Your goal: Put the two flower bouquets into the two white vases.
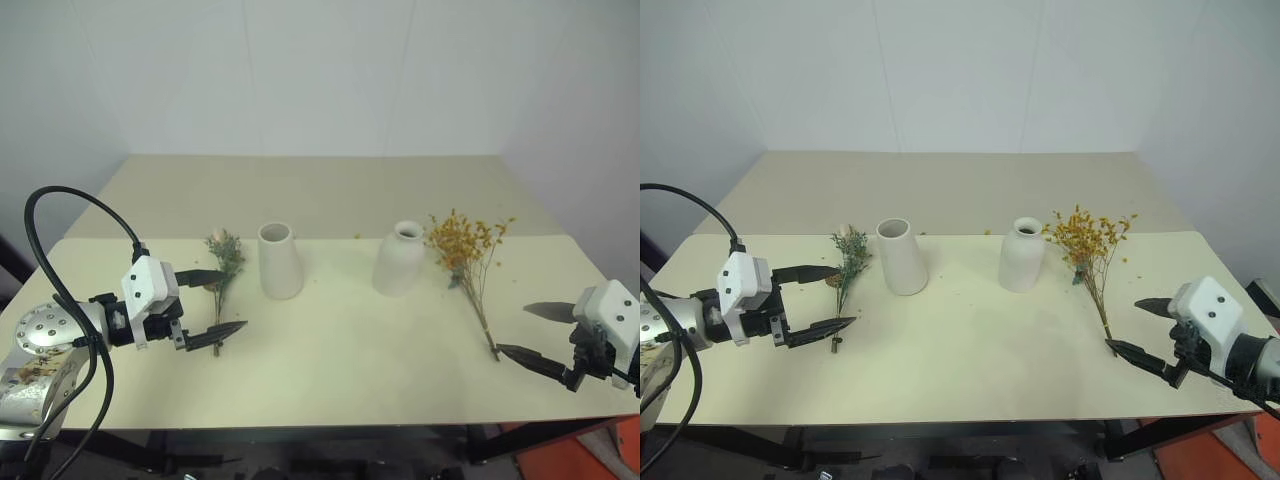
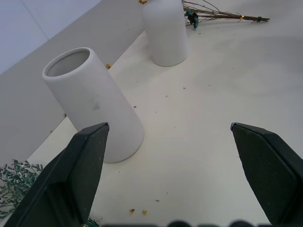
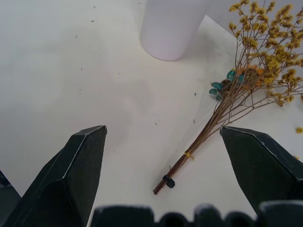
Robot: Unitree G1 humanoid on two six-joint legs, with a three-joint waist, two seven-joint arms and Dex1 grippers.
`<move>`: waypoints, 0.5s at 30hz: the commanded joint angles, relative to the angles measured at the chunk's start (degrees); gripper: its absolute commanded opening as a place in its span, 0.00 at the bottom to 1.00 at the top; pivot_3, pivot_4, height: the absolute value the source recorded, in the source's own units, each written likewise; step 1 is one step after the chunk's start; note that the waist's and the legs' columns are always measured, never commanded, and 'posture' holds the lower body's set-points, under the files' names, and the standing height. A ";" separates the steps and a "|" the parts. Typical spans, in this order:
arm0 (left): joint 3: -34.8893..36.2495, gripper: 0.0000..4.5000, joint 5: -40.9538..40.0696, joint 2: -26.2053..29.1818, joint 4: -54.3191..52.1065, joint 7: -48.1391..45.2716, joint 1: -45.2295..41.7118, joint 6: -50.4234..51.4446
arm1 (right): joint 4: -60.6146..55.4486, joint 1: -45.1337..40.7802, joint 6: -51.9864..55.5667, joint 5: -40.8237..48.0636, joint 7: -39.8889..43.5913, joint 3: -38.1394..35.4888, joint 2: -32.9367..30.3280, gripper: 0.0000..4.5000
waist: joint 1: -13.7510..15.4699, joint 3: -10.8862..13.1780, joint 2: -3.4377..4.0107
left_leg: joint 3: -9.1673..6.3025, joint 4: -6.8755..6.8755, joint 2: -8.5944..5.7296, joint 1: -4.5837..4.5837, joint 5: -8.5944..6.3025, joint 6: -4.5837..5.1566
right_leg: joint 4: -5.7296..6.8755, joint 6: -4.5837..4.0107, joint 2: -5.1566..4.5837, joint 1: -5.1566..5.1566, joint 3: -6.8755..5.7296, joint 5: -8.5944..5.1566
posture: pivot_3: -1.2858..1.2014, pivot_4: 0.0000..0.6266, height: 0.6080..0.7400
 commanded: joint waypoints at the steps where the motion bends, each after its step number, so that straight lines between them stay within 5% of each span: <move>1: 0.69 1.00 0.11 0.47 -1.29 -0.15 -0.54 -0.97 | -1.17 -0.15 0.80 0.60 0.04 -1.36 -0.92 0.99 | -0.01 0.00 0.00 | 0.00 0.00 0.00 0.00 0.00 0.00 | 0.00 0.00 0.00 0.00 0.00 0.00 | 0.52 0.24 1.00; 9: 0.33 1.00 -0.59 0.40 -0.41 -0.93 -2.71 -0.96 | -2.01 0.44 2.36 1.89 -0.23 -2.72 -0.06 0.99 | 0.01 0.00 0.00 | 0.00 0.00 0.00 0.00 0.00 0.00 | 0.00 0.00 0.00 0.00 0.00 0.00 | 0.52 0.24 1.00; 15: -7.00 1.00 -0.47 -3.31 -1.04 -2.34 -8.53 -0.81 | 1.69 -11.04 15.70 0.44 -13.51 4.18 0.67 0.99 | -0.22 -0.01 0.00 | 0.00 0.02 -0.03 0.02 0.00 0.00 | 0.00 0.02 -0.01 0.05 0.01 0.02 | 0.52 0.24 1.00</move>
